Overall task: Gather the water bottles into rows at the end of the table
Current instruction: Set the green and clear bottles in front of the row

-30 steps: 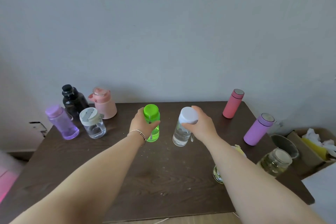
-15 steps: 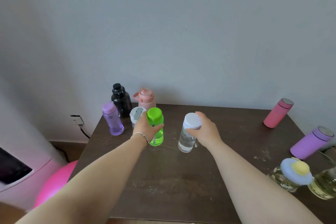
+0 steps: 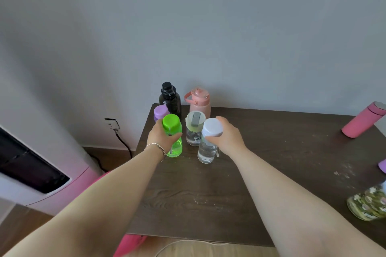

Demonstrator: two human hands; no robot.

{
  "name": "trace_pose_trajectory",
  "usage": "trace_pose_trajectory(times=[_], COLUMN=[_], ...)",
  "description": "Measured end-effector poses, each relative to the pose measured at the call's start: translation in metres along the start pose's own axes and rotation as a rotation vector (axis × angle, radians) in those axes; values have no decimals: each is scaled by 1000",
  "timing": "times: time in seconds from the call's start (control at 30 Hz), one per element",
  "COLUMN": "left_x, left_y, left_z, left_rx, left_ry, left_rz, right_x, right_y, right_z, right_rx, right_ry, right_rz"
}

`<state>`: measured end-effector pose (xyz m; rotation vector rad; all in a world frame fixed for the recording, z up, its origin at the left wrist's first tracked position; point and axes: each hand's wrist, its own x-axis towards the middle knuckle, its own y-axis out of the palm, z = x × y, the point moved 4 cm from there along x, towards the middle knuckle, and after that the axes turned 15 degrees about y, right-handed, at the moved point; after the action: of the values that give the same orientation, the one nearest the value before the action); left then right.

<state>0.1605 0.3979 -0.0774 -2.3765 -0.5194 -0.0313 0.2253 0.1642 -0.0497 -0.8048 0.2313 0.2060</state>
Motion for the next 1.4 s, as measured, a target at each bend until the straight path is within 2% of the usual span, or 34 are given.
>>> trace_pose_trajectory(times=[0.63, 1.1, 1.4], left_x=[-12, -24, -22], left_y=[-18, -23, -38], left_z=[70, 69, 45], left_rx=[-21, -11, 156], left_ry=[-74, -27, 71], left_rz=[1, 62, 31], right_x=[-2, -9, -20], right_y=[62, 67, 55], right_z=[21, 22, 23], right_rx=[-102, -148, -323], right_ry=[-30, -42, -94], right_rz=[13, 44, 27])
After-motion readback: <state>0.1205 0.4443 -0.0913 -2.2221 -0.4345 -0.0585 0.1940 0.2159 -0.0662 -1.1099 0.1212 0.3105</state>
